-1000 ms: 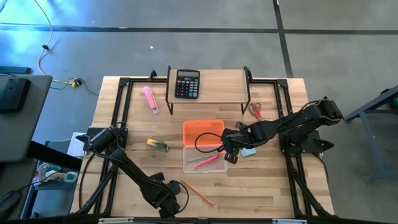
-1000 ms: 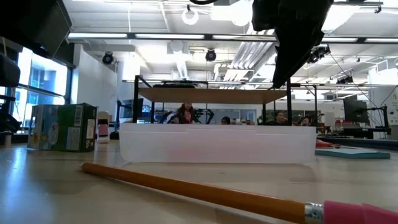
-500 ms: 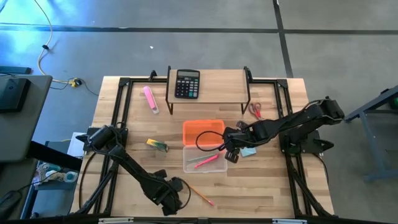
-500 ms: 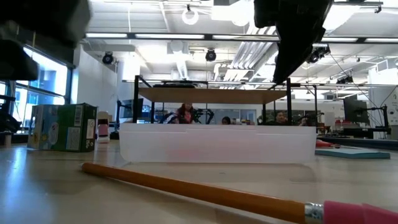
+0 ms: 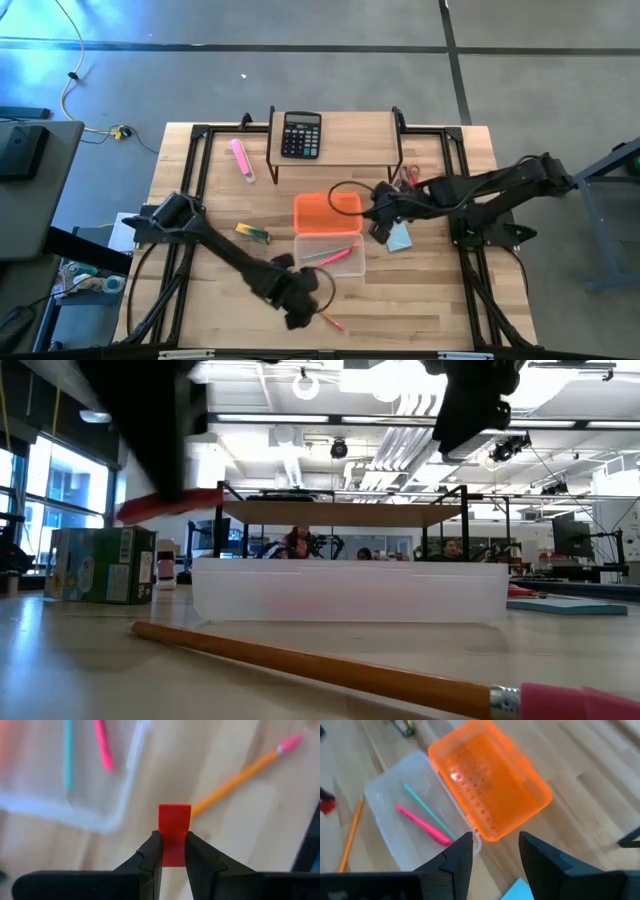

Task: Pack school essentials
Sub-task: Put the red eraser into the orange supply box

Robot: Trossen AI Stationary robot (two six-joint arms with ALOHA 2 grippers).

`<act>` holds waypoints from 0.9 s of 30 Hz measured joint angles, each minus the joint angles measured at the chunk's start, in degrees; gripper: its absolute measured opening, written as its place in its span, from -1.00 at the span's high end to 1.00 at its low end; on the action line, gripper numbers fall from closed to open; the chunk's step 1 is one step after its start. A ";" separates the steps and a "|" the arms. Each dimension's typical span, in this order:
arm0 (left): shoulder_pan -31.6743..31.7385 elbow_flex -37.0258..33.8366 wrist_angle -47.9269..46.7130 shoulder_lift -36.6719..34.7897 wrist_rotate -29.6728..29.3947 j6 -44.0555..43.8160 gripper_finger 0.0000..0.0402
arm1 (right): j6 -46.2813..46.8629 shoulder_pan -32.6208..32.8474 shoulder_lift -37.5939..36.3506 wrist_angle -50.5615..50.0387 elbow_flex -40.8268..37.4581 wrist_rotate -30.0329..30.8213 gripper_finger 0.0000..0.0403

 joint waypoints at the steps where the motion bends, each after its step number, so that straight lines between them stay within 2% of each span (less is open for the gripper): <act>1: 1.30 0.77 -0.40 0.00 -0.08 1.79 0.71 | 0.20 -0.19 -0.71 -0.19 0.00 0.39 0.26; 7: 8.84 2.52 -0.74 -0.07 0.39 13.34 0.71 | 1.79 -1.65 -3.16 -2.56 0.00 2.55 0.26; 16: 17.75 2.25 -2.45 -0.07 3.72 23.80 0.71 | 6.57 -4.45 -3.48 -8.21 0.00 2.98 0.26; 22: 20.20 2.20 -2.60 1.07 11.58 28.29 0.71 | 8.09 -6.27 -3.48 -8.71 0.00 2.85 0.26; 27: 20.25 2.28 -1.58 2.19 10.48 31.90 0.71 | 10.52 -7.51 -3.45 -10.00 0.00 2.50 0.26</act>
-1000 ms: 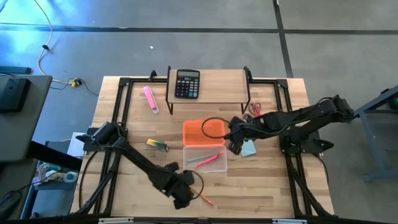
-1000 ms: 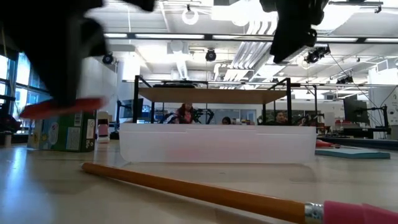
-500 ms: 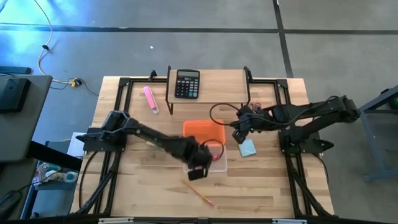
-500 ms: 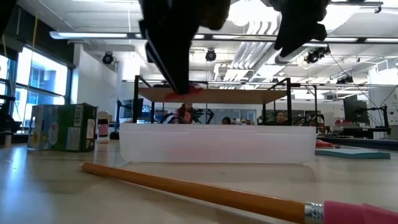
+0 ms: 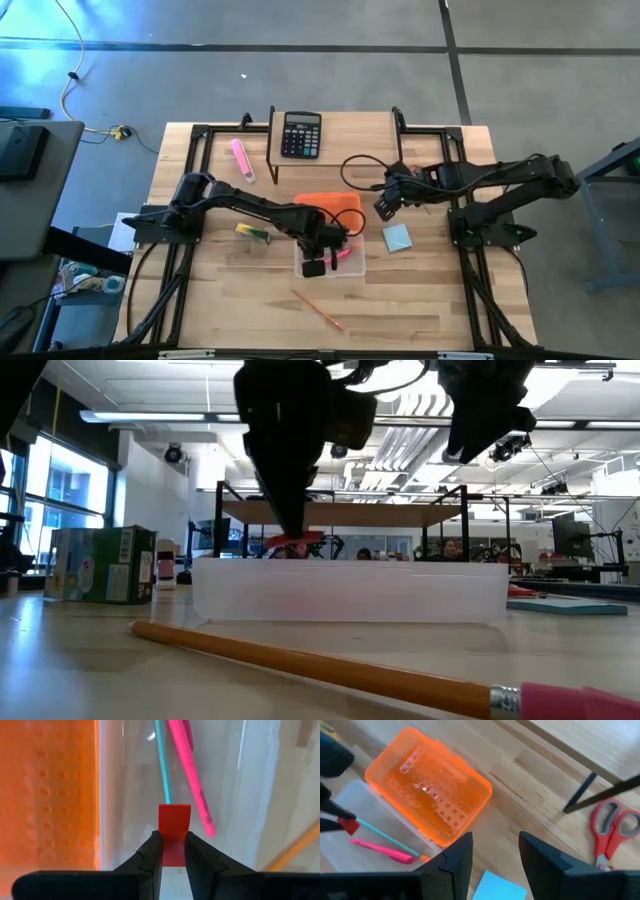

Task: Pack school essentials
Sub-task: Put the red eraser into the orange supply box, then put the red scissors into the orange supply box

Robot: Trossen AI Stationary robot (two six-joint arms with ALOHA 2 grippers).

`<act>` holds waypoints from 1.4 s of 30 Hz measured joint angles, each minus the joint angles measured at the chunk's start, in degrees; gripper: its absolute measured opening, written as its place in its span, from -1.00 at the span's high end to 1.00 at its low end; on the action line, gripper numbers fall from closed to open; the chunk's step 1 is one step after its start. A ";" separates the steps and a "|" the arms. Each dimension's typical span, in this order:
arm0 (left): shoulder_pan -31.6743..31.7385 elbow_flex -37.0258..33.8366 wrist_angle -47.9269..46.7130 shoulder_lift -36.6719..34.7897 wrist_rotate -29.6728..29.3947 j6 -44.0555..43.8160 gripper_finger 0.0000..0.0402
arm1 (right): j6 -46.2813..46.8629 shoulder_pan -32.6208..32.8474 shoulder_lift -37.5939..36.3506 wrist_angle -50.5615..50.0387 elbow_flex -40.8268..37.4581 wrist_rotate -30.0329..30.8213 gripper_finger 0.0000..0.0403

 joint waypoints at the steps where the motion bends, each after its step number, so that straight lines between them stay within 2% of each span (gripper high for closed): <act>1: 0.04 0.00 -0.08 0.21 -1.04 0.21 0.70 | 0.54 -0.17 0.00 -0.60 0.00 -0.02 0.26; 8: 1.51 -0.13 -1.21 0.96 0.34 1.29 0.60 | 5.15 -0.95 0.00 -4.64 0.00 -0.10 0.26; 11: 1.89 -0.07 -0.83 0.91 2.18 1.73 0.50 | 6.74 -0.95 0.00 -6.17 0.00 -0.02 0.26; 18: 1.90 -0.07 -0.83 0.91 2.30 3.62 0.19 | 9.86 -0.95 0.00 -9.28 0.00 0.39 0.26; 22: 1.99 -0.07 -1.23 0.91 2.74 4.00 0.09 | 12.03 -0.95 0.00 -10.01 0.00 1.65 0.26; 32: 2.35 0.02 -1.23 -3.42 2.75 6.29 0.16 | 12.75 -2.96 0.02 -12.74 0.00 2.84 0.26; 42: 6.87 0.00 -1.43 -10.97 2.99 7.25 0.22 | 6.34 -12.70 0.00 -14.49 0.00 1.42 0.26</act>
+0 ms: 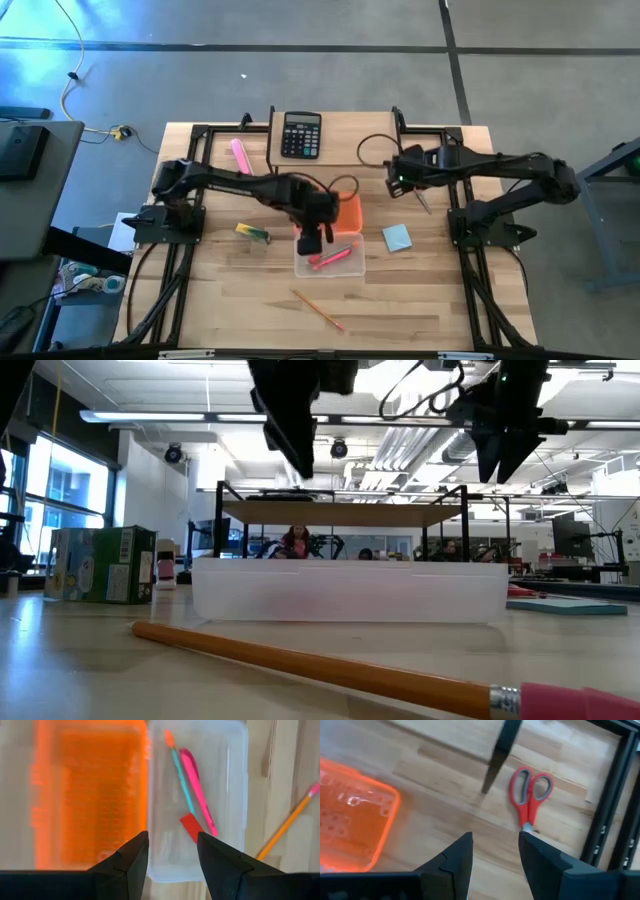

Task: Pack school essentials
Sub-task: Put the red scissors into the orange supply box

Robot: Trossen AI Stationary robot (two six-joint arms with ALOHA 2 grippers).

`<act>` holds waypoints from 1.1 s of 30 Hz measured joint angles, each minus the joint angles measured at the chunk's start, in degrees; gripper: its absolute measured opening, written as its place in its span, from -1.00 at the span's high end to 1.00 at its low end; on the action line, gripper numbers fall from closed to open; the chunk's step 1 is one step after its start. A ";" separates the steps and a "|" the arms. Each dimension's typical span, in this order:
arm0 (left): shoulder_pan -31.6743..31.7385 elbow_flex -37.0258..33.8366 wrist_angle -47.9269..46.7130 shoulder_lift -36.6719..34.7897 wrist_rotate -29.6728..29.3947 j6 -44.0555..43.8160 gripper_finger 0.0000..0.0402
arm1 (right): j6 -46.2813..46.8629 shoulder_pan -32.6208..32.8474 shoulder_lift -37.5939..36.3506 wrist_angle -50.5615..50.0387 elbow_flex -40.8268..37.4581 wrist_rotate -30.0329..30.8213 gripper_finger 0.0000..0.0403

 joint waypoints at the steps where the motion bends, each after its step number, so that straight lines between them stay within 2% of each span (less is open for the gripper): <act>1: 0.69 0.00 -0.20 -0.84 0.00 0.00 0.22 | -1.01 -1.34 -0.04 0.00 0.00 -0.19 0.26; 12: 7.74 0.00 -0.94 -9.10 0.02 0.46 0.22 | -11.31 -14.20 -6.18 0.88 0.00 -3.55 0.26; 18: 11.52 0.00 -6.73 -13.00 -0.22 0.46 0.22 | -15.97 -23.06 -9.23 1.83 -0.02 -3.38 0.26; 24: 14.40 0.00 -10.47 -16.60 -1.53 0.45 0.22 | -20.10 -31.64 -8.85 2.66 -0.13 -4.85 0.26; 28: 15.43 0.00 -12.96 -17.99 -2.22 0.42 0.22 | -21.97 -36.56 -8.76 7.05 -3.93 -9.66 0.26; 33: 15.22 -0.02 -16.27 -18.87 -6.96 -1.17 0.22 | -21.80 -39.75 -8.87 13.12 -11.25 -14.28 0.26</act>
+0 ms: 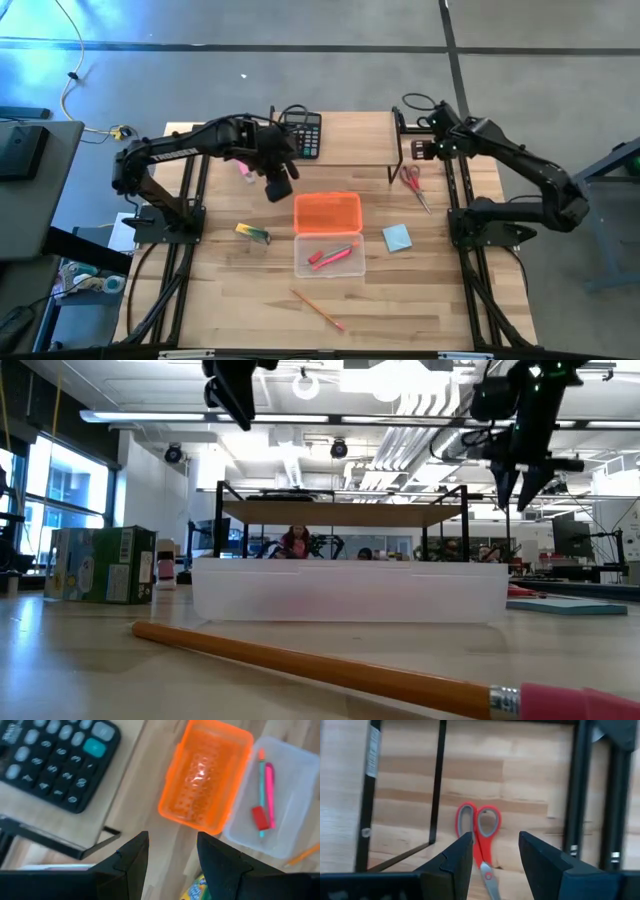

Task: Pack school essentials
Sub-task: Put the red scissors into the orange supply box

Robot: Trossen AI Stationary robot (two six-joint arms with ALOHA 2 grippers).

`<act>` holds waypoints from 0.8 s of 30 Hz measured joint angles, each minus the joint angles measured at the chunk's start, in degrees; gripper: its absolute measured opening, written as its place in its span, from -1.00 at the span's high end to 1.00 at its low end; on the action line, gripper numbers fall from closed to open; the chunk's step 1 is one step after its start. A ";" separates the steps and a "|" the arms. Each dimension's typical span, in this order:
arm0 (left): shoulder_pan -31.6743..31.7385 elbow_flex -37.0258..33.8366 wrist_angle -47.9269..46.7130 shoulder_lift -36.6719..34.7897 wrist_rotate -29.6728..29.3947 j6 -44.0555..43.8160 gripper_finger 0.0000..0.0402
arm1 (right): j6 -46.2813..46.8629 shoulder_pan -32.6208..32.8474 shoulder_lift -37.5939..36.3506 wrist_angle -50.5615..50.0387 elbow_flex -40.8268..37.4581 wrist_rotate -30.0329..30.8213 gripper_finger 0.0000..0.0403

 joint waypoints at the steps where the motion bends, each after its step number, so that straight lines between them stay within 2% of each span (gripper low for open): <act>1: -0.14 0.00 -0.19 -0.08 -0.61 -0.39 0.22 | -0.07 -0.27 0.00 0.90 -1.02 -0.67 0.26; 5: -0.56 -2.69 1.51 -0.61 -0.66 -1.53 0.22 | 0.10 -0.89 0.00 3.34 -3.74 -2.00 0.26; 11: -0.02 -16.68 7.73 -4.08 2.85 -5.42 0.22 | 1.17 -0.90 -0.04 6.54 -6.70 -2.82 0.26; 15: 0.78 -23.01 11.74 -6.18 5.75 -7.52 0.22 | 2.51 -0.90 -0.02 9.05 -9.40 -4.11 0.26; 24: 0.80 -25.22 13.49 -7.08 6.24 -8.95 0.22 | 5.31 -1.81 0.00 18.14 -16.17 -8.00 0.26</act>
